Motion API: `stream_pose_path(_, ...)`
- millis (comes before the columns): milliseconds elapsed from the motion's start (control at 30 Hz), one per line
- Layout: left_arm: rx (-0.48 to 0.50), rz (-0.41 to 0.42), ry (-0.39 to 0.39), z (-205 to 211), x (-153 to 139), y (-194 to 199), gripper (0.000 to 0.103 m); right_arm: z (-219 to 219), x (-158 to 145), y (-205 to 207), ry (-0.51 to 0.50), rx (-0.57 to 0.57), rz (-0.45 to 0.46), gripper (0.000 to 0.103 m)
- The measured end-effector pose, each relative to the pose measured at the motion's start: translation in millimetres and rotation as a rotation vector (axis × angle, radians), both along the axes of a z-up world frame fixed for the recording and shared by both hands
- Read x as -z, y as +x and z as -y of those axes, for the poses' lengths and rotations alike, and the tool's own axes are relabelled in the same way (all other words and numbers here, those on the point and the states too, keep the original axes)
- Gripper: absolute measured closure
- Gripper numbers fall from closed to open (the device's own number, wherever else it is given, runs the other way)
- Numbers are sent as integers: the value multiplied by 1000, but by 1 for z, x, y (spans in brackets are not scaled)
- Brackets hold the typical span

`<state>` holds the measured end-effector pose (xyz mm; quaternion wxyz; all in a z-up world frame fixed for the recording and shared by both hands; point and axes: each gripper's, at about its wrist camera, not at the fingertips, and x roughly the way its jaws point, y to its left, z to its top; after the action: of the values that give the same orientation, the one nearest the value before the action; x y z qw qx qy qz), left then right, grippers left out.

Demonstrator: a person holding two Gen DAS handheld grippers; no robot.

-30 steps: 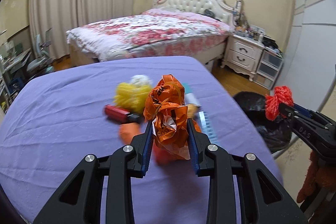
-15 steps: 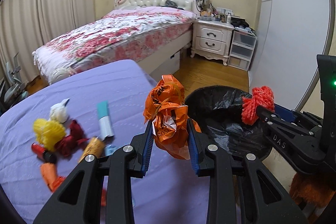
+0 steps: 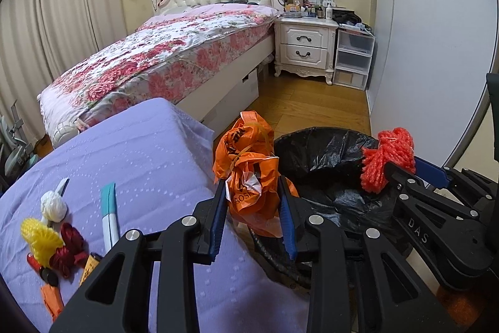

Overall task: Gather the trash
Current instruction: 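Drop the red net into the black bin while the left gripper drops the orange bag, then grasp the red plastic bag with the left gripper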

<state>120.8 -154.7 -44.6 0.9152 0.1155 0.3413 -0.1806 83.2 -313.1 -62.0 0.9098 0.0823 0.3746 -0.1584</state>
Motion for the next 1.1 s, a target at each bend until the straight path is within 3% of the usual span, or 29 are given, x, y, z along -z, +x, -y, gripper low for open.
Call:
stream_pose_path(67,6,4,7,5,1,3,71,4,1,0,4,8,-1,69)
stream_pose_path(167,7,6,17,10,2,7,62,7,3,1,-7,22,1,61)
stream_pose_path(233,1,11,13,11,1,8,42,9,4,0,-13,28,1,57)
stream_pose_path(300,-5,19,10,10,0,7,37,9,4,-2,-19,39,4,49)
stream_pose_path(433,-20,33,19,5,-5,4,30,12,2,-6,-22,58,9,47)
stream_pose_path(733,-93,51,48,-23,-17,-13,27,-3,-6,-19,-25,28,19,42)
stream_pose_path(1100,-204,18,37,-99,-16,-57,27,-54,-10,-47,-14,-89,15,38)
